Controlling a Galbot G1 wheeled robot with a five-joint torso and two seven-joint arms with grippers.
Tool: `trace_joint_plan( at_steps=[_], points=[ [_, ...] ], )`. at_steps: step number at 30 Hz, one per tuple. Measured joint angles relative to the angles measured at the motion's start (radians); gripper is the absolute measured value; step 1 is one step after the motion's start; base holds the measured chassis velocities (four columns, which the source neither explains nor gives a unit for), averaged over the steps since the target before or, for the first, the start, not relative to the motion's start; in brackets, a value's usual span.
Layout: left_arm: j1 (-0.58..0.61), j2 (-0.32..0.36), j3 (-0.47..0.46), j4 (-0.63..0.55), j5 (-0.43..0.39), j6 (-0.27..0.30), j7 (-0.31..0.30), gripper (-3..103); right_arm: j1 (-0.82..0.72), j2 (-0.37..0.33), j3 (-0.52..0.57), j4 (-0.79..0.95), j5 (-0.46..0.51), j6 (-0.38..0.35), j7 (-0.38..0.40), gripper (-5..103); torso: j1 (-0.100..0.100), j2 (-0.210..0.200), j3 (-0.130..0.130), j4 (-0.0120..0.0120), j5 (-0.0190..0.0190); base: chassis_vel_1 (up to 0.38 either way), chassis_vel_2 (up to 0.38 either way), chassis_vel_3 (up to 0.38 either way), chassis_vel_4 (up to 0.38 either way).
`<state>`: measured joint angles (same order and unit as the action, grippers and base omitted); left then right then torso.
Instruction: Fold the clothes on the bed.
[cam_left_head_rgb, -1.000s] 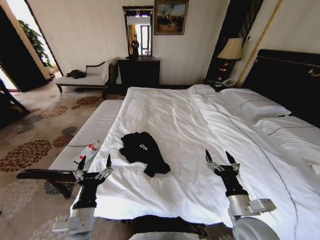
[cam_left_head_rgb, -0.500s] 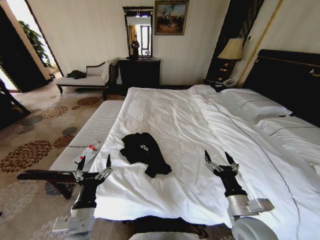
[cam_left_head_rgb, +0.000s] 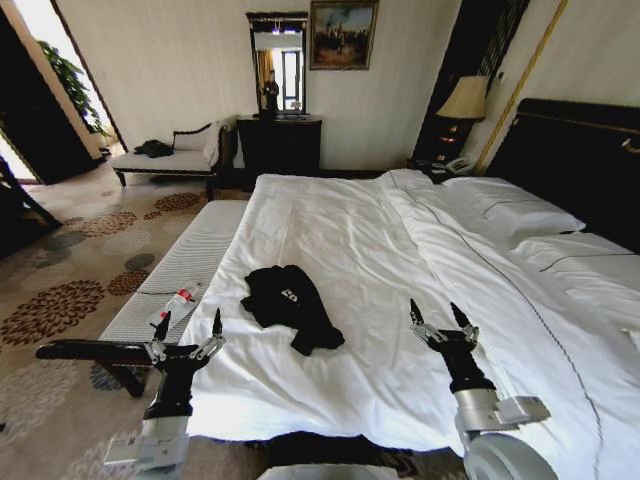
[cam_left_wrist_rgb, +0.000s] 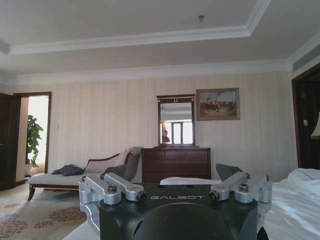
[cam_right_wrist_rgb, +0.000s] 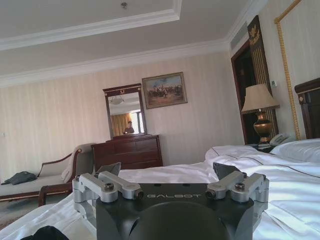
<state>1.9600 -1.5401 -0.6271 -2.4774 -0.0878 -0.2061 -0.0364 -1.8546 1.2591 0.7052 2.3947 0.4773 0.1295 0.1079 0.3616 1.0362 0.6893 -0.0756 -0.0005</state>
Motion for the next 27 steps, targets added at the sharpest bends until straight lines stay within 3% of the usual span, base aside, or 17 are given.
trace_joint_plan(
  at_steps=[12,19,27],
  points=[
    [-0.019,0.004,-0.006,0.016,-0.010,-0.001,0.000,100,0.022,-0.007,-0.005,-0.012,0.018,0.022,0.009,100,0.000,0.000,0.000,0.0002,0.0001,0.000,0.000,0.000,0.000],
    [-0.073,0.049,-0.066,0.022,-0.096,0.049,-0.004,100,0.041,-0.008,-0.006,-0.028,0.040,0.006,0.003,100,0.000,0.000,0.000,0.0001,-0.0001,0.000,0.000,0.000,0.000],
    [-0.088,0.076,-0.049,0.042,-0.112,0.056,-0.008,100,0.027,0.001,-0.002,0.005,0.066,-0.012,0.002,100,0.000,0.000,0.000,0.0002,-0.0001,0.000,0.000,0.000,0.000]
  ],
)
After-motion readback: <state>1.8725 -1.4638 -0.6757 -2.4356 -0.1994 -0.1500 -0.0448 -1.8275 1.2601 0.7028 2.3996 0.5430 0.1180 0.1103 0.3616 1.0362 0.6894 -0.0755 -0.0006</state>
